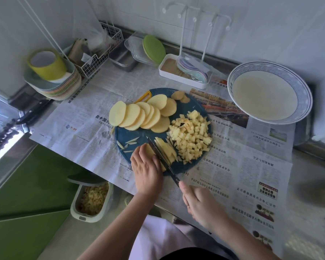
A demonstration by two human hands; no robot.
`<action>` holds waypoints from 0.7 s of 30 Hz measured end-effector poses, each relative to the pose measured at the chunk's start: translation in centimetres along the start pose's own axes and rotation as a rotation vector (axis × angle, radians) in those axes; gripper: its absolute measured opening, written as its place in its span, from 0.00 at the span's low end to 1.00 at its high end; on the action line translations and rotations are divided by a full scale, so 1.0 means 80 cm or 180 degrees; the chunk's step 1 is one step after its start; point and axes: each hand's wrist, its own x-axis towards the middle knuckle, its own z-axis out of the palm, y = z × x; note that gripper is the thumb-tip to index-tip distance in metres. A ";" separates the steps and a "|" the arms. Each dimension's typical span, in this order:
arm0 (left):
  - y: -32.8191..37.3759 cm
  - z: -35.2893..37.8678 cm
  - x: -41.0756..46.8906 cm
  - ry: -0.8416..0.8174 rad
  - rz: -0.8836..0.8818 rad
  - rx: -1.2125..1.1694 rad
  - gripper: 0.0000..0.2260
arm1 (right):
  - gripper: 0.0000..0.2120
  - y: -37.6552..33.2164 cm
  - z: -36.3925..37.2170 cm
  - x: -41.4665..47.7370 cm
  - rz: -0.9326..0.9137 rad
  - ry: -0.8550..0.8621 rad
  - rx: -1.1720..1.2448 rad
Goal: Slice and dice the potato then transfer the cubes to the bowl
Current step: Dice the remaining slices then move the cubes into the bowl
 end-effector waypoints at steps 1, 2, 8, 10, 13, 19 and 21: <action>0.000 0.000 0.000 0.0000 -0.0015 0.0005 0.23 | 0.28 0.001 0.002 0.000 -0.0005 0.0024 -0.0063; 0.000 0.000 0.001 -0.0007 -0.0035 0.0006 0.23 | 0.27 0.001 0.004 0.000 -0.0021 0.0050 -0.0129; -0.002 0.002 0.000 -0.0040 -0.0009 0.0022 0.23 | 0.24 -0.003 0.012 -0.003 -0.0133 0.0154 -0.0587; -0.002 0.002 0.001 -0.0031 -0.0006 0.0016 0.22 | 0.24 -0.006 0.013 0.000 -0.0051 0.0140 -0.0685; -0.005 0.004 0.002 -0.0021 0.0054 0.0092 0.21 | 0.24 -0.008 0.015 0.006 0.0046 0.0097 -0.0739; -0.011 0.008 0.004 -0.0169 0.0001 0.0286 0.22 | 0.30 -0.011 0.026 0.032 0.0110 0.0147 -0.1105; -0.004 0.006 0.004 -0.0046 -0.0036 0.0114 0.21 | 0.31 -0.009 0.029 0.038 0.0101 0.0204 -0.1085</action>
